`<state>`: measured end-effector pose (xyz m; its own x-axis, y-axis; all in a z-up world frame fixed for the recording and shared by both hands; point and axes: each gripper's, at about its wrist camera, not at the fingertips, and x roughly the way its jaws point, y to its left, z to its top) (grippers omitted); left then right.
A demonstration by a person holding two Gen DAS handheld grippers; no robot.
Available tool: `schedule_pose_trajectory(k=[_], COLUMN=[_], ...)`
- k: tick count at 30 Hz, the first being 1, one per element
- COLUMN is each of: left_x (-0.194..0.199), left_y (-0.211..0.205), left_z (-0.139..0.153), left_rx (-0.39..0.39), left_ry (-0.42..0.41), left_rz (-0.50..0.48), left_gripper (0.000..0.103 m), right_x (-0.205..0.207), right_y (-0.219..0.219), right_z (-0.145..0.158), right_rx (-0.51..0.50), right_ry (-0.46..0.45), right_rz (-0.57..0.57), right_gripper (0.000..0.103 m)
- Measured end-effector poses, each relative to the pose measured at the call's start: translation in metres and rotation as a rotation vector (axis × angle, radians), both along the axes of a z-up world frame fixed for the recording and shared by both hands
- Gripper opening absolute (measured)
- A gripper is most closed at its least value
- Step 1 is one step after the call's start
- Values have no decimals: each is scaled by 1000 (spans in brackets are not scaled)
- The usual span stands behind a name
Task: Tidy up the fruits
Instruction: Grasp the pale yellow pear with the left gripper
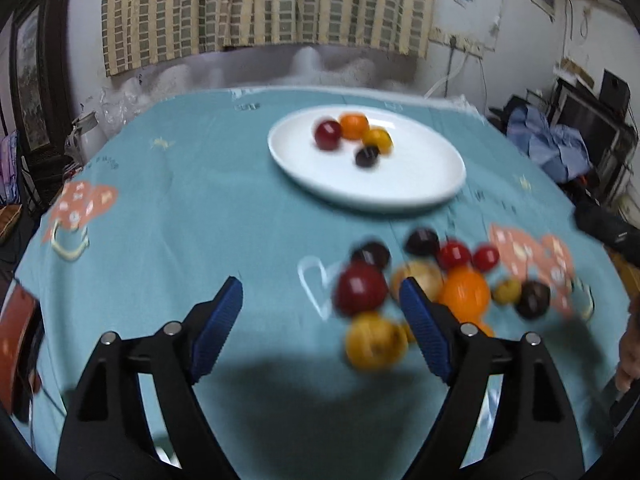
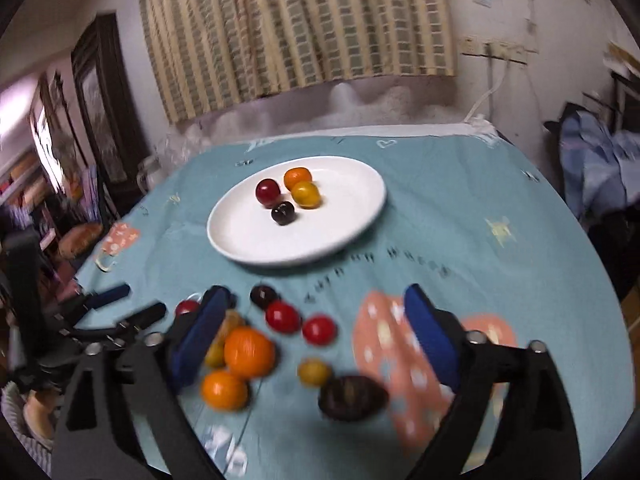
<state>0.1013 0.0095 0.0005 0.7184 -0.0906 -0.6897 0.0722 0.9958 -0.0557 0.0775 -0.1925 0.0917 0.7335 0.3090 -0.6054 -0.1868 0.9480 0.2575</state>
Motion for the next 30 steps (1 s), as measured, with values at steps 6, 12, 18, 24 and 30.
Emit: schedule_pose_trajectory(k=[6, 12, 18, 24, 30], left_x=[-15, -2, -14, -34, -26], left_y=[-15, -12, 12, 44, 9], left_z=[-7, -19, -14, -4, -19], left_rx=[80, 101, 166, -41, 58], left_ry=[-14, 18, -12, -41, 13], left_rz=[0, -4, 109, 103, 10], left_gripper=[86, 94, 98, 97, 96], right_x=[-12, -7, -11, -11, -11], right_y=[-26, -32, -28, -33, -27], right_z=[-18, -23, -21, -20, -22], right_rx=[90, 144, 91, 119, 100], right_ry=[36, 80, 61, 64, 72], right_rz=[-46, -61, -70, -77, -58], right_gripper=[95, 95, 95, 95, 95])
